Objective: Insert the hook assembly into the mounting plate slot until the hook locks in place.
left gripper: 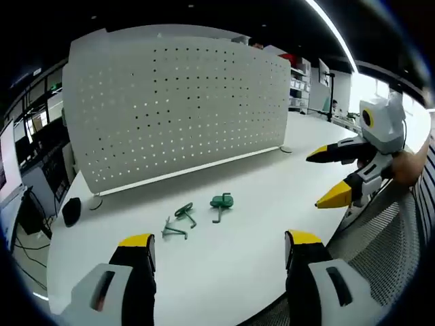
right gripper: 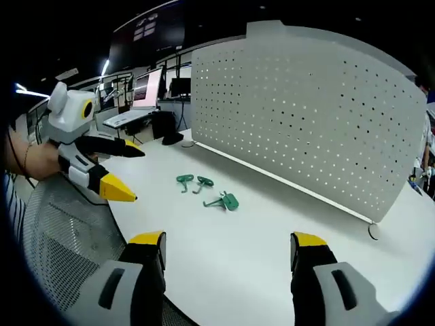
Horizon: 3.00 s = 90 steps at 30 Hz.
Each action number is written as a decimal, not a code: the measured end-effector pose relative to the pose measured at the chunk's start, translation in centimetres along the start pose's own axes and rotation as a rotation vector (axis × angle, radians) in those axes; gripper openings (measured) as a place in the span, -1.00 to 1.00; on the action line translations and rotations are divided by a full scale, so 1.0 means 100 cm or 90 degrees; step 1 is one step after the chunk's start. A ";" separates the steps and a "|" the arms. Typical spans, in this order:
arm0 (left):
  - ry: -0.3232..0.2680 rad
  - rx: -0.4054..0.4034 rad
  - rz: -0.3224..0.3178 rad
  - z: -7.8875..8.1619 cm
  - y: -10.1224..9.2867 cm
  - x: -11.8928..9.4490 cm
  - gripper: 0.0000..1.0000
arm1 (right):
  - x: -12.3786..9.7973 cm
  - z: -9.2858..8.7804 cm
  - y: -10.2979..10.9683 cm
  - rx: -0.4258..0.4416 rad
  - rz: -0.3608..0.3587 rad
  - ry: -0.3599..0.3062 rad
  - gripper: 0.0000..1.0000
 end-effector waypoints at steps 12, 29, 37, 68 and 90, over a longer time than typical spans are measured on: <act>0.000 -0.004 0.000 0.000 0.001 0.000 0.59 | 0.001 0.001 0.002 -0.004 0.007 -0.001 0.39; -0.005 -0.008 0.000 0.001 0.002 0.000 0.59 | 0.000 0.001 0.001 -0.009 0.003 -0.001 0.37; 0.000 -0.019 0.004 0.000 0.004 0.000 0.59 | -0.003 0.001 -0.004 0.013 -0.009 -0.009 0.36; 0.005 -0.036 -0.006 -0.001 0.005 0.000 0.52 | 0.000 -0.003 0.002 0.017 0.007 0.012 0.13; -0.028 -0.040 0.026 0.007 0.014 -0.005 0.53 | 0.022 0.009 0.016 -0.027 0.097 0.048 -0.11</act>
Point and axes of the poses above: the point that each gripper's makers call its tool centre point, and the gripper's own axes: x roughly forward along the fingers, y roughly to its left, z roughly out of its top, the point moved 5 cm from there along -x, roughly backward along the fingers, and after that the axes turned 8 degrees about z, right-handed, at the moved point
